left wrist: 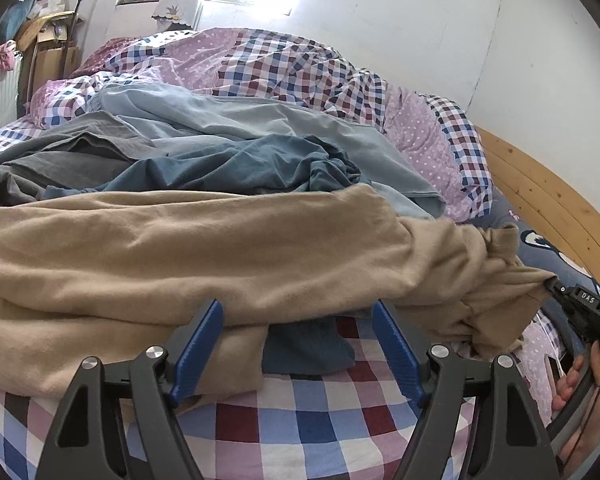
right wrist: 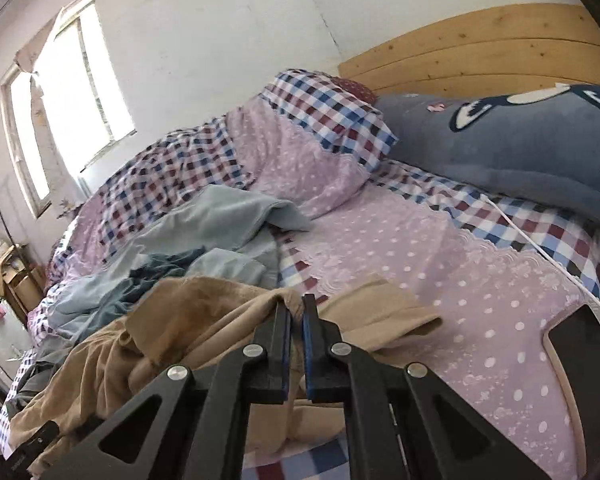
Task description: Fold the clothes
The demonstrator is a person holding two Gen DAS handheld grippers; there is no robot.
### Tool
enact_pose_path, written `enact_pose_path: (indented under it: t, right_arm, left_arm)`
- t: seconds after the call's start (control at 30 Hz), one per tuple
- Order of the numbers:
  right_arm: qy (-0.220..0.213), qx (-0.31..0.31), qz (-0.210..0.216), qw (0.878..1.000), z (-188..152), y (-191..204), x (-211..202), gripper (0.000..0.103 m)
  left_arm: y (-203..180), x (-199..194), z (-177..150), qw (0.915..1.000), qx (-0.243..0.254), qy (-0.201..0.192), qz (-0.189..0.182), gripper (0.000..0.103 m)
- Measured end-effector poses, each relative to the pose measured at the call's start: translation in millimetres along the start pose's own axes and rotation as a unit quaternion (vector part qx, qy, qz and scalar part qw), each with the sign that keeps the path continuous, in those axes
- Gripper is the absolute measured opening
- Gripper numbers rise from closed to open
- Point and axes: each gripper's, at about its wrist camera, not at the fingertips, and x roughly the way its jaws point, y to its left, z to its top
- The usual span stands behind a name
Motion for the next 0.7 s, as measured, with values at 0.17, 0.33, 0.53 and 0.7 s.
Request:
enact_pose_path:
  t: [0.17,0.33,0.53,0.7]
  right_arm:
    - [0.006,-0.009,-0.018,1.000,-3.1,-2.3,4.1,0.004]
    - [0.076,-0.040,-0.039,0.996,-15.3,-0.1,30.9,0.004]
    - [0.164,-0.040,-0.044,0.985,-36.2,-14.2,59.8,0.005]
    - [0.173,-0.043,-0.032,0.983,-36.8,-21.5,56.7,0.006]
  left_arm:
    - [-0.4,0.5,-0.3,1.0000,0.001,0.001,-0.001,0.080]
    - [-1.9,1.4,-0.4,0.9999,0.003,0.004,-0.010,0.080]
    - [-13.1,2.8,-0.2,0.9989,0.017,0.007,-0.042,0.080]
    - [-43.1,3.3,-1.5,0.9942,0.082,-0.001,-0.070,0.080]
